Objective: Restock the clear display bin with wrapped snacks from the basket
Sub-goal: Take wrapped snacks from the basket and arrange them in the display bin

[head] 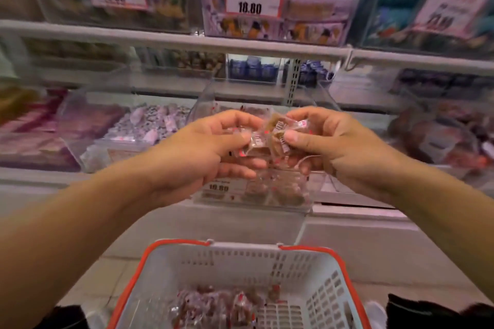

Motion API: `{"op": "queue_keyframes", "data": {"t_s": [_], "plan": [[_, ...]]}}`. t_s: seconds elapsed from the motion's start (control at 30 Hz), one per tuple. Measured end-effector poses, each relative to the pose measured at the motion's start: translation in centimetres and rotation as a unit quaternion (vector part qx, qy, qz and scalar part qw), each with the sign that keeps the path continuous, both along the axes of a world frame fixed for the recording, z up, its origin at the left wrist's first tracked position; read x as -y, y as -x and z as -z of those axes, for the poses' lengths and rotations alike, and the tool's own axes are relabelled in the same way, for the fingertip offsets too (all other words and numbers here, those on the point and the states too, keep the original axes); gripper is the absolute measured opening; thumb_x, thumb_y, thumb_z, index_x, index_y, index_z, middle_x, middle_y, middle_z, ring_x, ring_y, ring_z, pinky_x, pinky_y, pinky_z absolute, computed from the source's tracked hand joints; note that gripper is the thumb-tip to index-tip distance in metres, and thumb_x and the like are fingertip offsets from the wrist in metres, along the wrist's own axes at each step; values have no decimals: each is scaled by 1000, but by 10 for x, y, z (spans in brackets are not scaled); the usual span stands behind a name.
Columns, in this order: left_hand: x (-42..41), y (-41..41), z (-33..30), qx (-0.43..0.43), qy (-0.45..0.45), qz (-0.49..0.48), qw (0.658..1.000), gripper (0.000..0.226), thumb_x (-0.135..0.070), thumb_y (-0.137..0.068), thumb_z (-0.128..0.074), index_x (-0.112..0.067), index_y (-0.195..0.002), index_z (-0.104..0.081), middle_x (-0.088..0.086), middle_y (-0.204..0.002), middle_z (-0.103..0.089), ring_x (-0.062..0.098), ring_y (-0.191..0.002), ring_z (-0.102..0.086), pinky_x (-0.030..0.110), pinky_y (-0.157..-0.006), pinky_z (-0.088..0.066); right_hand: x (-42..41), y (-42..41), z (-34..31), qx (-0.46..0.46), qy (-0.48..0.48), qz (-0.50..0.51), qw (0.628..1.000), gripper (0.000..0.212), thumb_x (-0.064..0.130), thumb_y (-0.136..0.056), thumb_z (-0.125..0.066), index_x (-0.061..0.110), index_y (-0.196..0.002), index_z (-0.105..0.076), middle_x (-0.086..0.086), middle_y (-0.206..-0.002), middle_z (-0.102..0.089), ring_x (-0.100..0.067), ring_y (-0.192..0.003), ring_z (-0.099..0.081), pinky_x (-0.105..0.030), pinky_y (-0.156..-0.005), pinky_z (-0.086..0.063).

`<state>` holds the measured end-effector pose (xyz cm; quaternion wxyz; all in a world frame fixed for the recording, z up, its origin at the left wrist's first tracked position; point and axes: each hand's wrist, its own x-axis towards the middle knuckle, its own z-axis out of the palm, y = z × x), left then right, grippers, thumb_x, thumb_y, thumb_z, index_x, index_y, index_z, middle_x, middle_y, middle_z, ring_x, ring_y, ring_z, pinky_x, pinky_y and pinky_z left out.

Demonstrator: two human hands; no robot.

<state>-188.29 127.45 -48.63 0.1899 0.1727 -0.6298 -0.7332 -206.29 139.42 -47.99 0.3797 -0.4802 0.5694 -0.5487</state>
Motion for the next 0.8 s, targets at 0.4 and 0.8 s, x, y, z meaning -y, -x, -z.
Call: {"op": "queue_keyframes", "data": {"t_s": [0.4, 0.8], "plan": [[35, 36, 12, 7, 179, -114, 977, 18, -33, -101, -46, -41, -118, -47, -3, -68, -65, 16, -60, -55, 30, -53, -46, 53, -15, 19, -194, 1, 90, 977, 52, 33, -104, -45, 29, -153, -30, 5, -147, -50, -8, -130, -51, -36, -110, -43], [42, 34, 17, 28, 137, -69, 988, 39, -18, -87, -69, -23, -117, -45, 6, -80, -71, 13, -62, -65, 22, -53, -53, 72, -10, 26, -23, 49, 141, 989, 24, 15, -98, -59, 15, -122, -63, -8, -96, -76, -20, -86, -74, -39, -82, -61]]}}
